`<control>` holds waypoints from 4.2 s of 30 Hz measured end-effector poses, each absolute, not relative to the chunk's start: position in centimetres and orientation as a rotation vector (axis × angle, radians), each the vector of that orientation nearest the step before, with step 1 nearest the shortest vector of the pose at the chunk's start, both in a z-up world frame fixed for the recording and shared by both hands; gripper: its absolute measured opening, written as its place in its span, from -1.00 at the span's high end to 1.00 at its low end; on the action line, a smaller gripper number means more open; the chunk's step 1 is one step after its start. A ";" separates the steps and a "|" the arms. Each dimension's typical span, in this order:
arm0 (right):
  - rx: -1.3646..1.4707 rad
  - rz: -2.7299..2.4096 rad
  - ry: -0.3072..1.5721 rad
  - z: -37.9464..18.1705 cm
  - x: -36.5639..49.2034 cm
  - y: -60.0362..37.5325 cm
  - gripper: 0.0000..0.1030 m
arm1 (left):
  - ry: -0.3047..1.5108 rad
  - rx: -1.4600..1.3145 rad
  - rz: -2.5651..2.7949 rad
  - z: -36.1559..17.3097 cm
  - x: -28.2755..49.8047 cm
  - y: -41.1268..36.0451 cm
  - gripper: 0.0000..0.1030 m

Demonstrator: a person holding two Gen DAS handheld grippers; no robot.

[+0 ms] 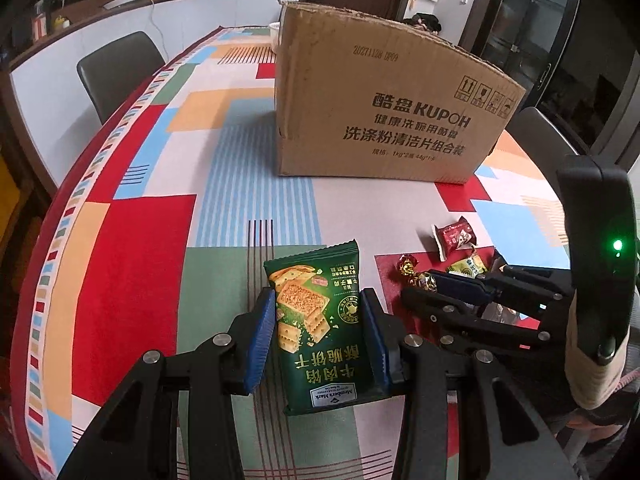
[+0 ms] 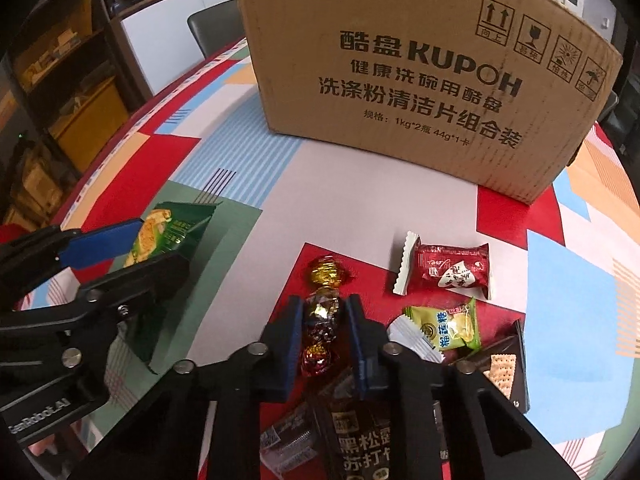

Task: Organize snacks
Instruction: 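Grasp the green cracker bag with the left tool while the right tool grasps a gold-wrapped chocolate, then carry both snacks over the box and open both tools to drop them, then move both tools back to the remaining snacks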

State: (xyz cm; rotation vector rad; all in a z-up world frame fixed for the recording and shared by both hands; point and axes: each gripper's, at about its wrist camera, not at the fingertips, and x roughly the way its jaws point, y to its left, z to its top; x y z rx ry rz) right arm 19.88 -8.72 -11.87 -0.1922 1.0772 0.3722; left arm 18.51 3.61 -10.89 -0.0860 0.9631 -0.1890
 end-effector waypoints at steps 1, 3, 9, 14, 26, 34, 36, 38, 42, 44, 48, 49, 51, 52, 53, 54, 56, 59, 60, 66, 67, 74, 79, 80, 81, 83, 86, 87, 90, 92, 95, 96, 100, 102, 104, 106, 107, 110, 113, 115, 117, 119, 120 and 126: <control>-0.198 0.370 1.074 -11.9 19.9 -8.6 0.61 | 0.960 -0.085 -0.189 -10.8 18.4 3.6 0.19; -0.198 0.370 1.067 -11.7 19.8 -8.6 0.61 | 0.954 -0.082 -0.189 -10.5 18.3 3.5 0.19; -0.172 0.370 1.028 -10.1 19.2 -9.3 0.62 | 0.917 -0.076 -0.199 -9.0 17.7 3.3 0.19; -0.144 0.363 0.976 -7.9 18.4 -10.3 0.62 | 0.874 -0.063 -0.207 -7.3 17.2 2.8 0.19; -0.087 0.338 0.800 -1.1 17.4 -12.3 0.62 | 0.734 -0.055 -0.213 -1.7 17.4 2.8 0.19; -0.073 0.328 0.686 2.9 18.7 -12.8 0.62 | 0.652 -0.039 -0.212 1.6 18.9 2.6 0.19; -0.071 0.324 0.658 3.8 19.2 -12.9 0.62 | 0.634 -0.040 -0.210 2.3 19.3 2.6 0.19; -0.067 0.321 0.635 4.7 19.5 -13.0 0.62 | 0.616 -0.035 -0.209 3.0 19.8 2.5 0.19; -0.064 0.314 0.593 6.4 20.5 -13.1 0.62 | 0.583 -0.022 -0.211 4.4 21.1 2.2 0.19; -0.063 0.306 0.580 6.9 21.0 -13.2 0.62 | 0.567 -0.013 -0.211 4.9 21.8 2.0 0.19; -0.063 0.297 0.562 7.7 22.3 -13.5 0.62 | 0.545 -0.005 -0.205 5.8 23.3 1.9 0.18; -0.065 0.294 0.561 7.7 22.7 -13.5 0.62 | 0.543 -0.001 -0.204 5.9 23.8 1.8 0.18; -0.070 0.288 0.557 7.8 23.5 -13.6 0.62 | 0.542 0.007 -0.201 6.1 24.7 1.6 0.19; -0.073 0.287 0.558 7.8 23.9 -13.8 0.62 | 0.544 0.010 -0.204 6.1 25.3 1.5 0.18; -0.073 0.284 0.558 7.8 24.4 -13.9 0.62 | 0.545 0.013 -0.207 6.2 25.6 1.4 0.18; -0.073 0.283 0.559 7.7 24.7 -14.0 0.62 | 0.549 0.014 -0.209 6.2 26.3 1.2 0.18; -0.066 0.277 0.564 7.6 25.8 -14.3 0.62 | 0.562 0.014 -0.214 6.0 27.5 1.0 0.18; -0.050 0.280 0.579 7.3 27.3 -14.8 0.62 | 0.581 0.016 -0.225 5.8 29.2 0.5 0.18; -0.050 0.280 0.583 7.2 27.6 -14.8 0.62 | 0.586 0.019 -0.229 5.7 29.6 0.4 0.18; -0.040 0.268 0.623 6.6 30.0 -15.5 0.62 | 0.624 0.063 -0.229 4.7 32.4 -0.8 0.18; -0.043 0.263 0.627 6.5 30.3 -15.6 0.62 | 0.630 0.071 -0.225 4.4 32.9 -1.0 0.18; -0.051 0.195 0.641 5.8 30.9 -16.2 -0.07 | 0.631 0.088 -0.190 4.0 32.7 -1.3 -0.26; -0.057 0.167 0.595 6.1 28.6 -16.7 -0.14 | 0.616 0.115 -0.207 3.8 29.6 -1.4 -0.26; -0.066 0.164 0.589 6.1 27.8 -16.7 -0.14 | 0.613 0.118 -0.215 3.8 29.0 -1.5 -0.26; -0.070 0.164 0.587 6.1 27.4 -16.7 -0.14 | 0.609 0.121 -0.221 3.7 28.3 -1.6 -0.26; -0.080 0.168 0.577 6.1 25.8 -16.8 -0.14 | 0.603 0.128 -0.239 3.6 27.0 -1.8 -0.26; -0.081 0.164 0.567 5.9 23.8 -17.3 -0.14 | 0.602 0.143 -0.265 3.5 25.4 -2.2 -0.26; -0.080 0.163 0.566 5.9 23.3 -17.5 -0.15 | 0.604 0.147 -0.273 3.4 24.8 -2.4 -0.26; -0.070 0.160 0.573 5.8 21.9 -18.0 -0.15 | 0.615 0.152 -0.292 2.8 22.9 -2.7 -0.26; -0.061 0.154 0.585 5.4 20.8 -18.4 -0.15 | 0.630 0.149 -0.301 2.2 21.9 -2.8 -0.26; -0.060 0.147 0.611 4.5 19.4 -18.7 -0.15 | 0.672 0.138 -0.314 0.7 20.2 -2.8 -0.26; -0.061 0.149 0.625 4.1 18.9 -18.7 -0.15 | 0.691 0.132 -0.318 0.0 19.6 -2.8 -0.26; -0.081 0.155 0.676 2.2 17.0 -18.7 -0.15 | 0.761 0.119 -0.331 -2.5 18.4 -2.8 -0.26; -0.081 0.162 0.710 1.0 16.2 -18.6 -0.15 | 0.784 0.130 -0.332 -3.7 17.8 -2.9 -0.25; -0.083 0.158 0.739 0.0 15.8 -18.7 -0.15 | 0.785 0.150 -0.337 -4.5 17.5 -3.1 -0.25; -0.081 0.149 0.768 -1.0 15.3 -18.9 -0.15 | 0.782 0.177 -0.355 -5.2 17.5 -3.5 -0.25; -0.078 0.145 0.783 -1.6 15.1 -19.1 -0.15 | 0.781 0.187 -0.365 -5.4 17.5 -3.6 -0.25; -0.058 0.125 0.830 -3.0 14.8 -19.4 -0.15 | 0.784 0.223 -0.406 -6.3 18.0 -4.2 -0.25; -0.018 0.108 0.879 -4.4 14.7 -19.9 -0.15 | 0.796 0.246 -0.439 -7.2 18.6 -4.5 -0.25; 0.027 0.094 0.910 -5.1 14.8 -20.4 -0.15 | 0.795 0.272 -0.459 -7.7 18.8 -4.7 -0.25; 0.093 0.082 0.949 -6.0 14.7 -21.0 -0.15 | 0.791 0.300 -0.472 -8.0 18.9 -5.0 -0.25; 0.130 0.074 0.978 -6.7 14.5 -21.1 -0.15 | 0.785 0.327 -0.494 -8.3 19.1 -5.2 -0.25; 0.149 0.072 0.995 -7.2 14.4 -21.2 -0.15 | 0.779 0.342 -0.510 -8.4 19.3 -5.2 -0.25; 0.328 0.046 1.064 -8.6 14.7 -21.4 -0.15 | 0.764 0.421 -0.613 -9.2 21.3 -6.1 -0.25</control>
